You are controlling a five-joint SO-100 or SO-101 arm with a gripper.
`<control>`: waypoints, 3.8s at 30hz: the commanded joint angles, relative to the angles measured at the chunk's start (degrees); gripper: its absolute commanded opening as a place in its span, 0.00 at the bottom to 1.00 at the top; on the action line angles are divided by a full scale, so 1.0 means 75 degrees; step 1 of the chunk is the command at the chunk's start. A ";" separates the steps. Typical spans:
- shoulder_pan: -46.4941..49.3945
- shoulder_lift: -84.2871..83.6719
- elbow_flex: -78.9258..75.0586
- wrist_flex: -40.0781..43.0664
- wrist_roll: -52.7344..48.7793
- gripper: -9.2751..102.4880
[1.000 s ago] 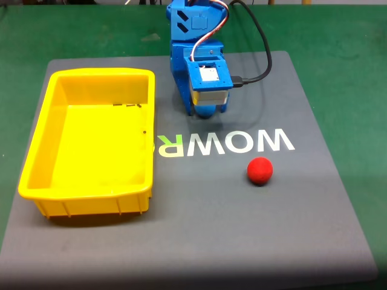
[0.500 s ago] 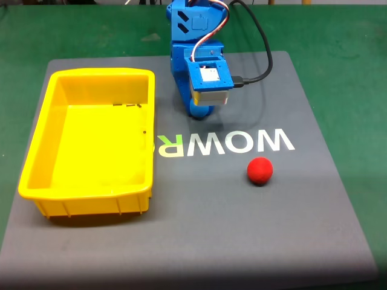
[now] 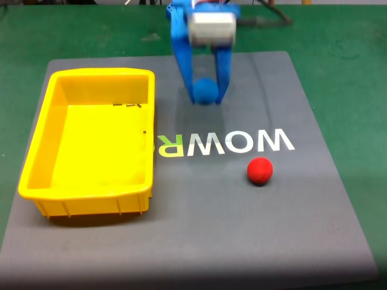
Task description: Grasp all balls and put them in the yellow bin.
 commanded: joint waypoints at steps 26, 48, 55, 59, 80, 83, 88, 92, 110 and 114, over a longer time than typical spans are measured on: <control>0.2848 -0.1242 -0.1828 -0.0012 -0.0469 0.12; 0.1359 -0.0797 -0.1816 0.0656 -0.0422 0.37; -0.0375 -0.0773 -0.1453 0.0668 -0.0727 0.37; -0.0973 -0.1172 -0.1453 0.0609 -0.0867 0.37; -0.1359 -0.3539 -0.2215 -0.0082 -0.1160 0.37; -0.1395 -0.3891 -0.2566 -0.0082 -0.1137 0.37; -0.1406 -0.4512 -0.3211 -0.0082 -0.1102 0.37; -0.1395 -0.4887 -0.3504 -0.0176 -0.1113 0.37; -0.1441 -0.5988 -0.3891 -0.0879 -0.1113 0.37; -0.1430 -0.6082 -0.3926 -0.0902 -0.1090 0.36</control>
